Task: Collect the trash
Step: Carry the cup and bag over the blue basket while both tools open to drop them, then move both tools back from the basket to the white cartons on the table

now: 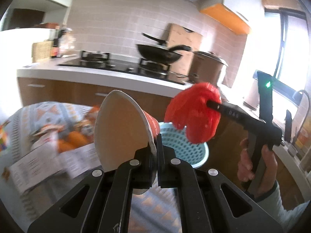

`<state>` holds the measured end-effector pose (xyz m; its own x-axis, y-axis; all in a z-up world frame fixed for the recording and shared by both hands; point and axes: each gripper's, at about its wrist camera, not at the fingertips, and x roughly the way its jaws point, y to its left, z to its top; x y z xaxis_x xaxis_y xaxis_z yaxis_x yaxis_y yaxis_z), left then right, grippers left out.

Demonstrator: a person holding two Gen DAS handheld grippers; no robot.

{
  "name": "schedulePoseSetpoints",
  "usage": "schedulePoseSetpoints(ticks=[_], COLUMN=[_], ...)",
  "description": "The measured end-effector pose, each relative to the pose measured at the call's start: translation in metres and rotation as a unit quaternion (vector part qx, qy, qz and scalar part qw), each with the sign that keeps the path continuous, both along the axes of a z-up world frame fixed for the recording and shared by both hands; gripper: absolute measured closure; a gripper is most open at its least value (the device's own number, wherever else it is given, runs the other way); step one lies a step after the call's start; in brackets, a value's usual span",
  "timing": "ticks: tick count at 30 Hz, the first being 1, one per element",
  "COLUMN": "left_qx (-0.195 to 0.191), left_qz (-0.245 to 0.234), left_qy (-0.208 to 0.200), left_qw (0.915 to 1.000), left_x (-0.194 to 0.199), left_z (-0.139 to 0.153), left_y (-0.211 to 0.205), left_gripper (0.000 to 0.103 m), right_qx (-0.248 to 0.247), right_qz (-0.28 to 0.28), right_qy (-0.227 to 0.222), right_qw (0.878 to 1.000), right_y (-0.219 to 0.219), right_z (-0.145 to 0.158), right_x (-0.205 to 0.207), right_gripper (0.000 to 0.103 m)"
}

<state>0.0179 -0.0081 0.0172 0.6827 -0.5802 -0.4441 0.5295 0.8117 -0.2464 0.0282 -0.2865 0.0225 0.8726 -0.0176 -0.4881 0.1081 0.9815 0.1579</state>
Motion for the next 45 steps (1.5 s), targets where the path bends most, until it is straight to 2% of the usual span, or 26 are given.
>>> schedulePoseSetpoints(ticks=[7,11,14,18,22,26,27,28,29,30,32,45], left_qx=[0.027,0.042,0.055,0.073,0.09,0.099,0.1,0.102,0.103,0.106,0.106,0.074], left_qz=[-0.057,-0.073,-0.079,-0.084,-0.093,-0.092,-0.091,-0.092,-0.089,-0.085,-0.079,-0.05], left_qy=[0.029,0.055,0.077,0.1,0.11,0.122,0.126,0.132,0.132,0.13,0.132,0.123], left_qw=[0.9976,0.995,0.9924,0.9887,0.9855,0.9832,0.9827,0.9818,0.9819,0.9822,0.9824,0.9884], left_x=[0.043,0.064,0.08,0.093,0.098,0.103,0.104,0.106,0.107,0.107,0.109,0.105], left_z=[-0.018,-0.039,-0.057,-0.078,-0.091,-0.103,-0.105,-0.108,-0.109,-0.11,-0.111,-0.093], left_y=[-0.08,-0.117,-0.138,-0.161,-0.179,-0.19,-0.191,-0.192,-0.191,-0.191,-0.187,-0.156], left_gripper=[0.102,0.102,0.102,0.102,0.102,0.1,0.094,0.084,0.081,0.075,0.071,0.067], right_qx=[0.024,0.013,0.007,-0.043,-0.04,-0.032,-0.031,-0.032,-0.034,-0.035,-0.034,-0.034], right_qz=[-0.079,-0.112,-0.129,-0.155,-0.153,-0.148,-0.146,-0.146,-0.147,-0.148,-0.145,-0.132], right_qy=[0.073,0.103,0.124,0.151,0.168,0.176,0.176,0.176,0.173,0.168,0.163,0.135], right_qw=[0.994,0.988,0.984,0.975,0.973,0.973,0.973,0.973,0.973,0.974,0.975,0.981], right_y=[-0.072,-0.095,-0.104,-0.106,-0.112,-0.115,-0.115,-0.115,-0.115,-0.114,-0.112,-0.092], right_z=[-0.043,-0.068,-0.085,-0.107,-0.124,-0.129,-0.129,-0.128,-0.128,-0.127,-0.125,-0.101], right_x=[0.015,0.021,0.026,0.042,0.049,0.052,0.051,0.051,0.05,0.048,0.047,0.041], right_gripper=[0.089,0.089,0.088,0.088,0.087,0.08,0.076,0.067,0.06,0.048,0.046,0.046])
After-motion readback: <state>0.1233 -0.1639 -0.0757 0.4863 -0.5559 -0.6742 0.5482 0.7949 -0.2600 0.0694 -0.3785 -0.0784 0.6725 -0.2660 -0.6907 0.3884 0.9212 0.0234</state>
